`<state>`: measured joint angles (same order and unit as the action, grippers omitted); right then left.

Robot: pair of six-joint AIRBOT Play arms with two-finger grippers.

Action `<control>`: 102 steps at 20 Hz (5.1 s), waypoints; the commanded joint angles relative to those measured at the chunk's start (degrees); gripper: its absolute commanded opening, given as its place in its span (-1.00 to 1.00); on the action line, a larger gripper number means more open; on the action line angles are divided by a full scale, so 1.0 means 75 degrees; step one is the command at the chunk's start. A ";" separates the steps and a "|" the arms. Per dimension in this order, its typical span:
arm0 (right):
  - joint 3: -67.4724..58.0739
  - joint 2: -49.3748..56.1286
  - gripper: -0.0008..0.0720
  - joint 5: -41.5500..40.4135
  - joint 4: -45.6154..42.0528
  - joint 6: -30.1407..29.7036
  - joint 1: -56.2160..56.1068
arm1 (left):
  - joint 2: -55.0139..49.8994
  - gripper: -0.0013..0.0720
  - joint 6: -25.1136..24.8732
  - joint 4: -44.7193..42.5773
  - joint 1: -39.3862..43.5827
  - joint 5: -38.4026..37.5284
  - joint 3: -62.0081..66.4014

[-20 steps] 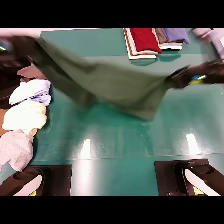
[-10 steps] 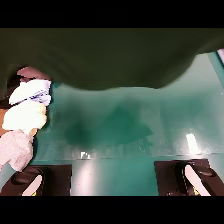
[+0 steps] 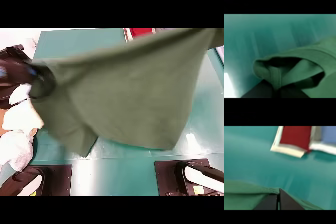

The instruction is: Fold the shirts.

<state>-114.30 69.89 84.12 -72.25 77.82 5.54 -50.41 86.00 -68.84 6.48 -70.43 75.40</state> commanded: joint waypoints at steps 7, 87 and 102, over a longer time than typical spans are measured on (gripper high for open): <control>-0.0090 0.3952 -0.02 -0.0871 -0.0498 0.0108 -0.1387 | -0.2973 0.57 -0.0726 0.0038 -0.0044 0.3325 -0.1478; -0.0723 -0.2996 -0.93 -0.0385 -0.1335 0.0455 0.0096 | 0.1291 -0.89 -0.0038 0.0236 -0.1629 0.1361 0.5659; 0.3544 0.1609 -0.93 -0.0726 -0.1311 0.0358 0.0099 | -0.4211 -0.89 -0.1227 0.1591 -0.1466 0.1239 0.0583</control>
<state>-91.35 73.60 82.46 -82.13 80.79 6.24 -72.64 80.71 -59.70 -5.23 -65.89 82.26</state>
